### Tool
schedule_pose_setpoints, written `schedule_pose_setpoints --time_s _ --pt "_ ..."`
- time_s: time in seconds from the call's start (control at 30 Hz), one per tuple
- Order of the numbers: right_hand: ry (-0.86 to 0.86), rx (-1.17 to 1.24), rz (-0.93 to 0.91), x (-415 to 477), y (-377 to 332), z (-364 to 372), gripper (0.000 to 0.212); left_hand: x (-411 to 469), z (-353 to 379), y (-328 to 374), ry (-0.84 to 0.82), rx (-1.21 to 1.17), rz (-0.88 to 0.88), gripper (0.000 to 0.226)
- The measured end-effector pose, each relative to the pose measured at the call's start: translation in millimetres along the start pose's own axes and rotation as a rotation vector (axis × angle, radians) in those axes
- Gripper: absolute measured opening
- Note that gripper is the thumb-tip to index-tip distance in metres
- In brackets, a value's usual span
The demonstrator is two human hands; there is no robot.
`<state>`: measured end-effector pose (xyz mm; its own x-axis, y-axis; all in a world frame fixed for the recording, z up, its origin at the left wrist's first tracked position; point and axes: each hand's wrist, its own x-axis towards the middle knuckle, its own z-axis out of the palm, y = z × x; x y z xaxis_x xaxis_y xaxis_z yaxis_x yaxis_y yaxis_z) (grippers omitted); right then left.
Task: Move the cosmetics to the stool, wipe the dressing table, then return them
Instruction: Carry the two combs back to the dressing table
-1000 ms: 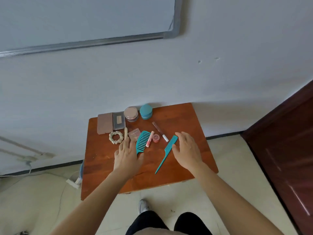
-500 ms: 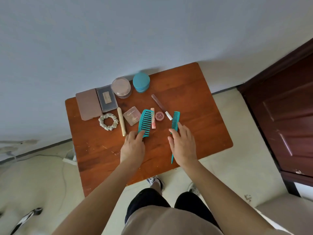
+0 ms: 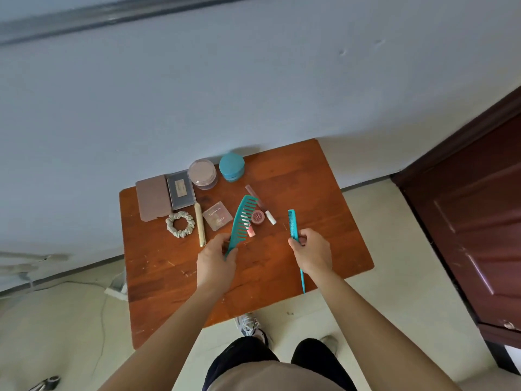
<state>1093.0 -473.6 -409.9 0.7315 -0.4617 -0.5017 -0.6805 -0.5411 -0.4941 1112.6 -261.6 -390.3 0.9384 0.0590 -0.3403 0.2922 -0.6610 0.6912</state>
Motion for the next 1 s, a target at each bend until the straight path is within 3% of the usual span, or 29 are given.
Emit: schedule_pose_setpoints --time_s 0.1,0.23,0.47,0.73,1.0 --pt "0.118 0.081 -0.100 -1 -8 -45 0.036 -7 -9 49 0.019 -0.164 0.051 0.023" --pt "0.253 0.379 -0.247 -4 -24 -128 0.018 -18 -21 142 0.096 -0.347 0.184 0.022" --pt "0.519 0.659 -0.444 -31 3 -275 0.032 -68 -10 287 0.123 -0.584 0.507 0.017" --pt "0.821 0.734 -0.419 -89 93 -374 0.031 -119 60 380 -0.185 -0.667 0.740 0.017" --pt "1.229 0.646 -0.004 -205 233 -386 0.035 -219 189 434 -0.723 -0.576 0.864 0.017"
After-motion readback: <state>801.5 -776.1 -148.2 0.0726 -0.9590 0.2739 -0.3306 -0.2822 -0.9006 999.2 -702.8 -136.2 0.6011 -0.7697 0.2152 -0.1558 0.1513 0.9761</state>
